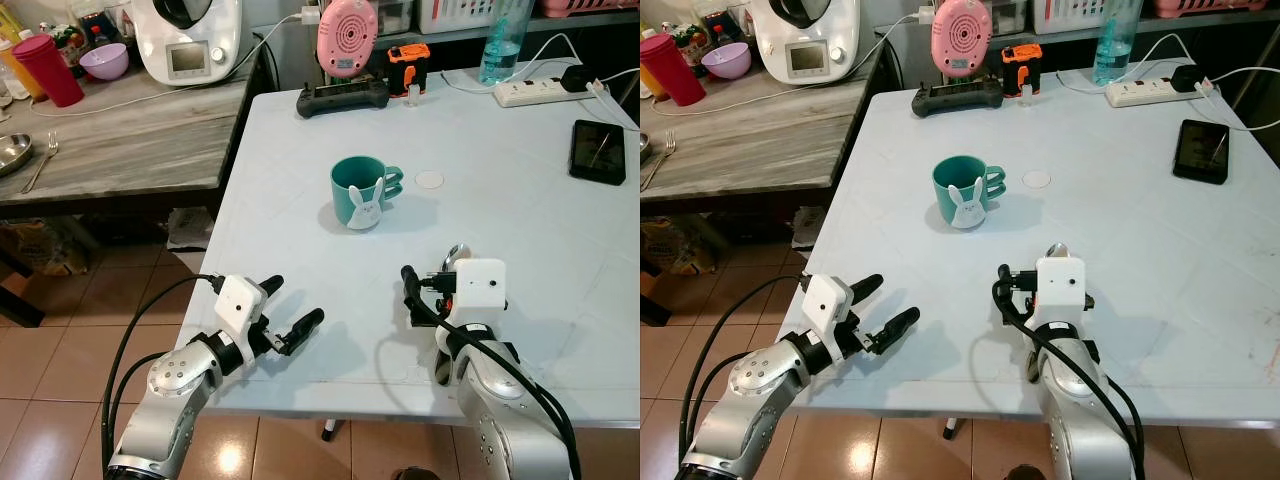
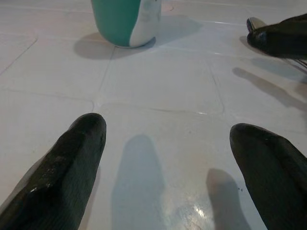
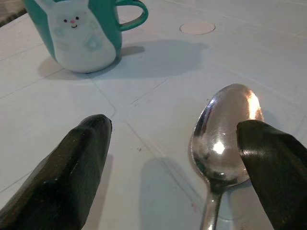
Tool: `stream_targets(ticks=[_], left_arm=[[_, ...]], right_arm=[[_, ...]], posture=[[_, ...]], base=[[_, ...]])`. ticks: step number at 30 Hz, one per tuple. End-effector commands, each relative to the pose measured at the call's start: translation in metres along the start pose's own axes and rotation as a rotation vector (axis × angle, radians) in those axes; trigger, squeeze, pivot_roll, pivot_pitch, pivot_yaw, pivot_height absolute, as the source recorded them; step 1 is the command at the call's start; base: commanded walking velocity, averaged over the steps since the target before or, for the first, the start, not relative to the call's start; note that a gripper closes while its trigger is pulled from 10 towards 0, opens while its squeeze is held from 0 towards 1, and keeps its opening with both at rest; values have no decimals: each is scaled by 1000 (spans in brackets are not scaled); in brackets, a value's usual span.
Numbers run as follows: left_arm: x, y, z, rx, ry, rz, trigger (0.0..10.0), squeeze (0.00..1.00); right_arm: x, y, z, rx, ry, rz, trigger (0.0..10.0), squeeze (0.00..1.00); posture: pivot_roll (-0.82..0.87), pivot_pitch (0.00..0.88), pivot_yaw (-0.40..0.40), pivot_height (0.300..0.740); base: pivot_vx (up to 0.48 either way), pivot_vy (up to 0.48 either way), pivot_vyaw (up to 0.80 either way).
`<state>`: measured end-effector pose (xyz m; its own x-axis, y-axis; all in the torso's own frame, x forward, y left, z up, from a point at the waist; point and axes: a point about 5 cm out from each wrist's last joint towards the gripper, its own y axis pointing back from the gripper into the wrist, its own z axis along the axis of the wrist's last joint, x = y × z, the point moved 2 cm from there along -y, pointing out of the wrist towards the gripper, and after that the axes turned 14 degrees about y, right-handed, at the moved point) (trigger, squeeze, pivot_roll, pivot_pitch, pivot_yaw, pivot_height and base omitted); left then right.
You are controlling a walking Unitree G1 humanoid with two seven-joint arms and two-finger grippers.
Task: Setting the table
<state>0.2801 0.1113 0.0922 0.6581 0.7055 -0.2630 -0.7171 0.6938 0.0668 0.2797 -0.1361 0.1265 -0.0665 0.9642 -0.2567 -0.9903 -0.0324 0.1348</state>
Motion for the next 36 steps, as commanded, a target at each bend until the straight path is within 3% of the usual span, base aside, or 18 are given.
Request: stream_targets(ticks=[1, 8, 18, 31, 36], left_arm=[[3, 3, 0, 13, -8, 6, 10000, 0], [4, 3, 1, 12, -14, 15, 10000, 0], [5, 7, 1, 24, -22, 21, 10000, 0], [4, 7, 2, 29, -33, 19, 10000, 0], [1, 9, 5, 24, -38, 7, 10000, 0]], right_arm=[[5, 2, -1, 3, -8, 15, 10000, 0], [-4, -5, -10, 28, 11, -6, 10000, 0], [-4, -21, -8, 19, -4, 12, 10000, 0], [26, -53, 17, -75, 28, 147, 10000, 0], [29, -52, 28, -118, 28, 133, 10000, 0]], posture=[[-282, 130, 161, 740], [-275, 134, 162, 740], [-256, 144, 173, 740], [-238, 152, 173, 740], [-226, 158, 169, 740]], base=[[0, 0, 0], [0, 0, 0], [0, 0, 0], [0, 0, 0], [0, 0, 0]])
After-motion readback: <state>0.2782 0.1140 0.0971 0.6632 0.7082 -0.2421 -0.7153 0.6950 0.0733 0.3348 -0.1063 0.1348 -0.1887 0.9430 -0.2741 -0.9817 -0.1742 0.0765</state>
